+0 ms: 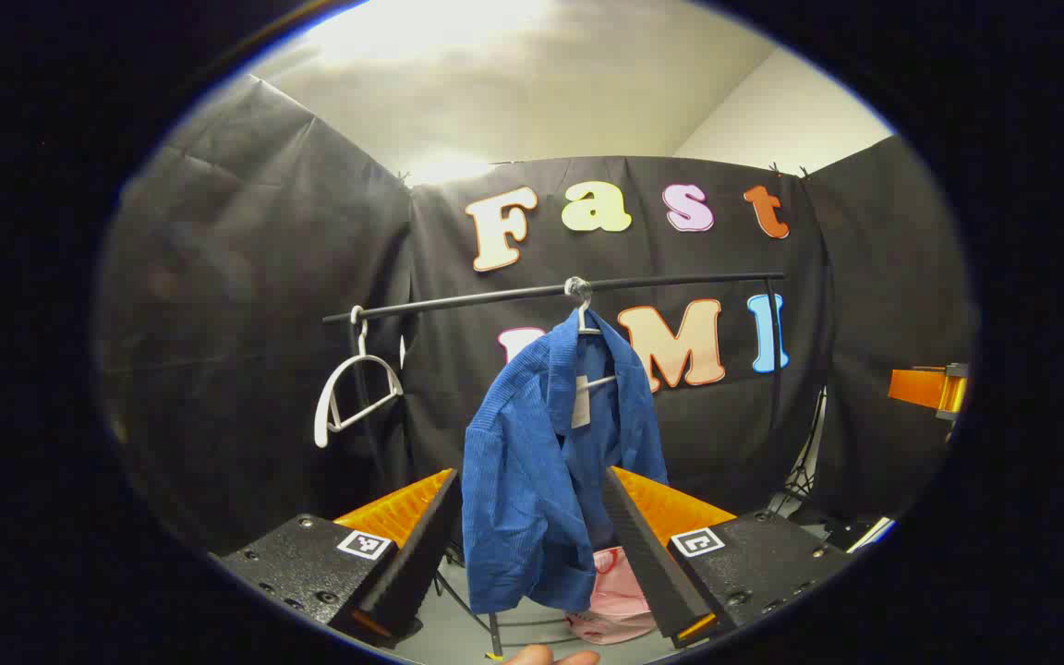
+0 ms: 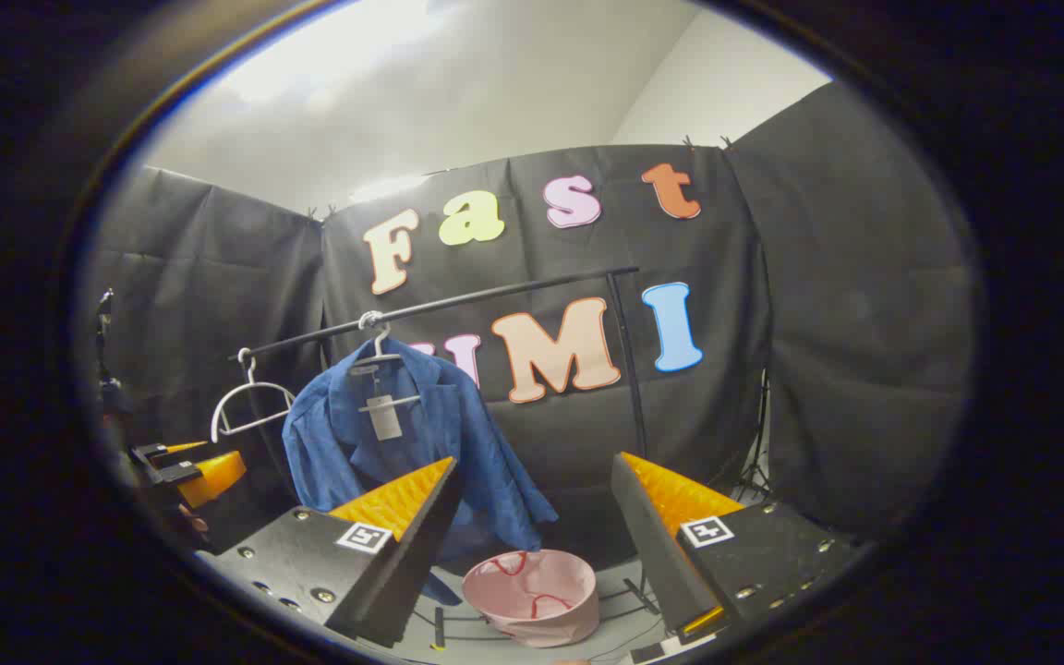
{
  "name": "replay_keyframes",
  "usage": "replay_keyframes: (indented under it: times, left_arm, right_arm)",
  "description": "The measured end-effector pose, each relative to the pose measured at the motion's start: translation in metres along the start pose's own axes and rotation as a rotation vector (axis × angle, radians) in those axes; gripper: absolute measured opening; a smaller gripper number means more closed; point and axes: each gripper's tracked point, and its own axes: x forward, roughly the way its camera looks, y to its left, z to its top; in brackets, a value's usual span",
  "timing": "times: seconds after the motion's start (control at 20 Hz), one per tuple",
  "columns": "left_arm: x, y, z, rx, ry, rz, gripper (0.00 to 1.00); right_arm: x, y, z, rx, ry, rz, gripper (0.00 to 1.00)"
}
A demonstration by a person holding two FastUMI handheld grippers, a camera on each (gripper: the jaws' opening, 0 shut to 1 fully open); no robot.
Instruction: Grasp the clothes on the hanger with both hands and then place them into the laundry hamper below.
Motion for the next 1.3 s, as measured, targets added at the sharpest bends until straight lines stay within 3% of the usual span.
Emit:
replay_keyframes:
  times: [0.5, 0.9, 1.1, 1.3]
  left_arm:
    - [0.031, -0.054, -0.008, 0.001, 0.052, -0.059, 0.95]
    - [0.049, -0.078, -0.001, 0.019, 0.049, 0.005, 0.93]
    - [0.054, -0.085, -0.006, -0.005, 0.079, 0.047, 0.97]
    - [0.062, -0.084, -0.001, -0.013, 0.070, 0.072, 0.94]
  right_arm:
    - [0.034, -0.029, -0.019, 0.007, 0.075, 0.025, 0.98]
    - [0.054, -0.049, -0.021, 0.059, 0.111, 0.101, 0.98]
    - [0.064, -0.050, -0.020, 0.119, 0.128, 0.148, 0.98]
    - [0.080, -0.050, -0.017, 0.100, 0.119, 0.158, 0.98]
